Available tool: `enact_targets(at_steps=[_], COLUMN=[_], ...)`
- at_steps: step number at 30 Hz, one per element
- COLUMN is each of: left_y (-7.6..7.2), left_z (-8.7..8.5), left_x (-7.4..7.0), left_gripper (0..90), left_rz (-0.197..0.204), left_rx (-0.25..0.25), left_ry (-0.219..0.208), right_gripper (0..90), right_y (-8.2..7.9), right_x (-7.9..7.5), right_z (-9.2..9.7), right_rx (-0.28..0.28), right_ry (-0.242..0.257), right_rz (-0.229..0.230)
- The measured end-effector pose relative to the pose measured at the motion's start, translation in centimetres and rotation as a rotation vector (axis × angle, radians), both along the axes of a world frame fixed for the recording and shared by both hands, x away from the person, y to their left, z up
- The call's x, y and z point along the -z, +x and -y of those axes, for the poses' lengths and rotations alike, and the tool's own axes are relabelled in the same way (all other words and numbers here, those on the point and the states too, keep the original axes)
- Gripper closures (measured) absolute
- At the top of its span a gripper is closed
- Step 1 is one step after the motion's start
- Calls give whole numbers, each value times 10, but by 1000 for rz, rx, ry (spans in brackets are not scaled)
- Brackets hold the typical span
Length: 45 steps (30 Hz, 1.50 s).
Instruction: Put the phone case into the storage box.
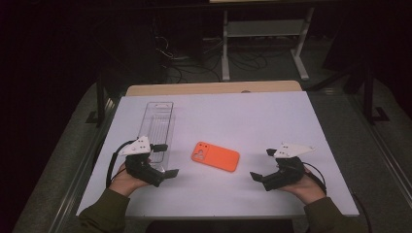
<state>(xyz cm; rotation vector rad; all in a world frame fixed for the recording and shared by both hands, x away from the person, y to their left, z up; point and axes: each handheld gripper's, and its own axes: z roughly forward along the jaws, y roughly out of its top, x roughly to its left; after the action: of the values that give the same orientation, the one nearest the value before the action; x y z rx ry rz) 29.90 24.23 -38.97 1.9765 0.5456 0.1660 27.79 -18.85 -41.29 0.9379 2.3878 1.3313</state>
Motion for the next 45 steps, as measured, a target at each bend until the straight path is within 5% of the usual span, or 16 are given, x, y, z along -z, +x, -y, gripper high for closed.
enact_targets(at_steps=[31, 39, 45], left_y=[9, 5, 2], left_z=[60, 73, 85], left_x=[-4, -3, 1], left_gripper=[1, 69, 242], left_rz=[-22, -5, 14], left_rx=[63, 60, 27], left_ry=[30, 44, 76], right_gripper=[0, 0, 0], right_y=[-4, -3, -2], right_x=[3, 1, 2], right_z=[5, 5, 3], right_rx=[1, 14, 10], right_ry=[7, 16, 13], right_rz=[6, 10, 13])
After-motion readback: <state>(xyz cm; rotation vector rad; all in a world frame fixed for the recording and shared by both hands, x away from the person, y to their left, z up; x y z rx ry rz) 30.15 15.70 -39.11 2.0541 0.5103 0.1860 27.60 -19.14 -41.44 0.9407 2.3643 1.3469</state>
